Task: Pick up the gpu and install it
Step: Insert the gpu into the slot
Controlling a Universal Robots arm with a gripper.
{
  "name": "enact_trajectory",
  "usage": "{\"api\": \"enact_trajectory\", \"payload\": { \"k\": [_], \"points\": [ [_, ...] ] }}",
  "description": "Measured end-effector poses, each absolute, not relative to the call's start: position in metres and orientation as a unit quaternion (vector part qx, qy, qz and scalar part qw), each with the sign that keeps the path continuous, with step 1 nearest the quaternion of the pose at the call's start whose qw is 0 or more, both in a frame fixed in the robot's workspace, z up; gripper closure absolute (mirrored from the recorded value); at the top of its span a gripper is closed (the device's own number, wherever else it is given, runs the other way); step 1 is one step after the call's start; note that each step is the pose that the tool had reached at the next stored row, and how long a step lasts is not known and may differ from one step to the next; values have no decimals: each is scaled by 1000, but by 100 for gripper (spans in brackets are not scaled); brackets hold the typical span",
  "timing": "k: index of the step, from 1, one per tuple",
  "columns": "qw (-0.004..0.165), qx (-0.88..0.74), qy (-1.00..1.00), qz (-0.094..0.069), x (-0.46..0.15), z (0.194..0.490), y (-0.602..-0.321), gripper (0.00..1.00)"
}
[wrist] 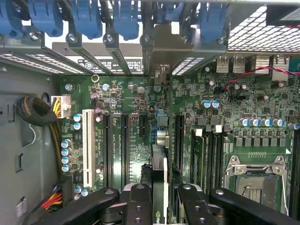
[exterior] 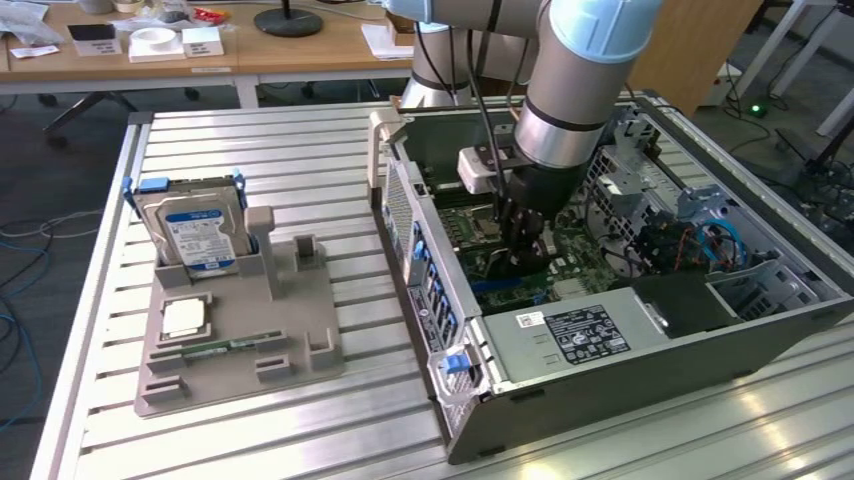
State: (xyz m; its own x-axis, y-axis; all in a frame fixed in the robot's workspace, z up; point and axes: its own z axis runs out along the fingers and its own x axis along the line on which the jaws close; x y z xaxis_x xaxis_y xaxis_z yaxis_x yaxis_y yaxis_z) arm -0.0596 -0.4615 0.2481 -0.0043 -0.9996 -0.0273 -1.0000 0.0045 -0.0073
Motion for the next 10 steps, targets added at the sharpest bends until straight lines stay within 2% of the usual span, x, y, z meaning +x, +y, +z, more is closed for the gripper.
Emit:
{"api": "enact_trajectory", "payload": {
  "k": [10],
  "points": [
    [19, -707, 707, 1, -60, 248, -461, 74]
  ]
}}
